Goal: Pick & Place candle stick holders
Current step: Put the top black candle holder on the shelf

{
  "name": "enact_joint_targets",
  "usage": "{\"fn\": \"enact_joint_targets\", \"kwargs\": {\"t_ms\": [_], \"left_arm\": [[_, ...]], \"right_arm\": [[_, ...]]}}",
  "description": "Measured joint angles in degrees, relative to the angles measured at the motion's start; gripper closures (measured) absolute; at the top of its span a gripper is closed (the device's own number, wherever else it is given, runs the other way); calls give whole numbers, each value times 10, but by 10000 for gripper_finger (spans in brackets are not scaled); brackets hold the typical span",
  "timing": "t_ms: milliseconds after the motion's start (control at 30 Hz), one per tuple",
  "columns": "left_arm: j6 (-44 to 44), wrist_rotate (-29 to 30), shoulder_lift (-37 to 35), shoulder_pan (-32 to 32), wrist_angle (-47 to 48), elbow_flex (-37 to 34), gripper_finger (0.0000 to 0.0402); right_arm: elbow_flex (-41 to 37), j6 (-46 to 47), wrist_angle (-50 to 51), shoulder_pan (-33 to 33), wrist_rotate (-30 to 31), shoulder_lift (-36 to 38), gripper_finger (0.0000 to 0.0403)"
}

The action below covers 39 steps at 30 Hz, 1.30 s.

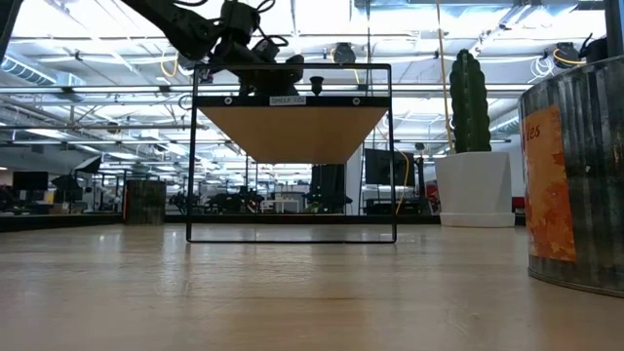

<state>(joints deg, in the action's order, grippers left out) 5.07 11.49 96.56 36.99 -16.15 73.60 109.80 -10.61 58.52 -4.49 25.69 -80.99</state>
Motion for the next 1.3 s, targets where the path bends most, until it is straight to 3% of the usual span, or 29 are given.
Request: {"fn": "enact_joint_targets", "kwargs": {"t_ms": [1000, 1300], "left_arm": [[28, 1, -1, -4, 29, -18, 309], [26, 4, -1, -7, 27, -18, 250]], "right_arm": [[0, -6, 0, 0, 0, 0, 277], [0, -6, 0, 0, 0, 0, 277]]}}
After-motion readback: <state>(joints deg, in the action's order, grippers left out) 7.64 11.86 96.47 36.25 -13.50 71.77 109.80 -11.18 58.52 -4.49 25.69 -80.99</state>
